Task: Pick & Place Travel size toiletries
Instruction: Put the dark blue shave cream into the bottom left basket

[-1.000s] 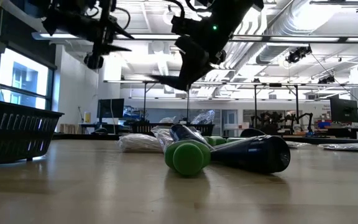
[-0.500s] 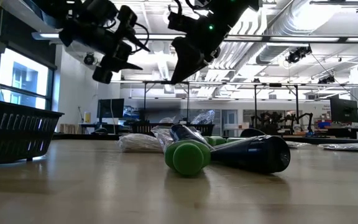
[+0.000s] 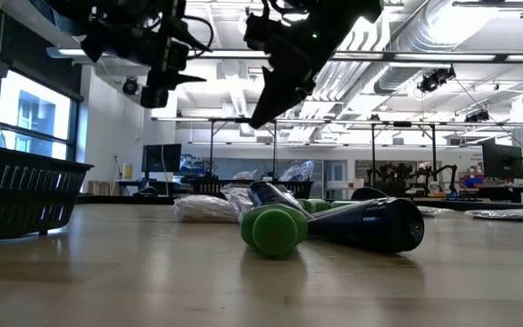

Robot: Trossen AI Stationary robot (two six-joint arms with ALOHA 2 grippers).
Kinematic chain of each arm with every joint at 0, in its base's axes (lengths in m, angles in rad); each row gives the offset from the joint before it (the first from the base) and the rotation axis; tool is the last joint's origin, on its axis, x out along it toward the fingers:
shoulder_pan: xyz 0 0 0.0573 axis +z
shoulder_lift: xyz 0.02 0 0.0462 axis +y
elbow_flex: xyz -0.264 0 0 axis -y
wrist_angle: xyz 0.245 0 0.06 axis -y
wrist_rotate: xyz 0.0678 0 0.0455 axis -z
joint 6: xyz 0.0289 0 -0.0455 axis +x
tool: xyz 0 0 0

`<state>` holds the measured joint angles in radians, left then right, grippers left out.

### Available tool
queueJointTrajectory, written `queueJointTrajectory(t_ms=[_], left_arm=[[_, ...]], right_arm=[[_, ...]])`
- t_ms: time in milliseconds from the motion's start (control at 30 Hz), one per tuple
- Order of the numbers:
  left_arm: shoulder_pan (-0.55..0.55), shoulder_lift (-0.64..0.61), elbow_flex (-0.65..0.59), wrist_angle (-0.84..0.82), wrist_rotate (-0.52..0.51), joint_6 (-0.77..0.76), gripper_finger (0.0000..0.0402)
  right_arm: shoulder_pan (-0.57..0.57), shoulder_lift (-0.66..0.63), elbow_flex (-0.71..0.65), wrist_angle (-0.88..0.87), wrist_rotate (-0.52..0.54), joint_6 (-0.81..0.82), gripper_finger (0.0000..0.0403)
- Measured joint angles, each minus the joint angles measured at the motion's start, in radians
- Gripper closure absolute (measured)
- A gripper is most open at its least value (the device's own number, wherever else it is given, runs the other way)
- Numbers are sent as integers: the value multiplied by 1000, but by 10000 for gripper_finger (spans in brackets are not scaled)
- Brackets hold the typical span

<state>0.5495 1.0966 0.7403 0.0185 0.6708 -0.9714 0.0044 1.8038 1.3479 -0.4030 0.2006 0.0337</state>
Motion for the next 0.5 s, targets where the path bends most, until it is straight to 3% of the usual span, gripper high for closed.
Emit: queueJointTrajectory(t_ms=[300,500], left_arm=[[-2,-39,0,21,-55,119,206],[-2,-39,0,5,-79,223,285]], right_arm=[[-34,0,0,-12,-84,51,398],[-47,0,0,-9,-79,154,400]])
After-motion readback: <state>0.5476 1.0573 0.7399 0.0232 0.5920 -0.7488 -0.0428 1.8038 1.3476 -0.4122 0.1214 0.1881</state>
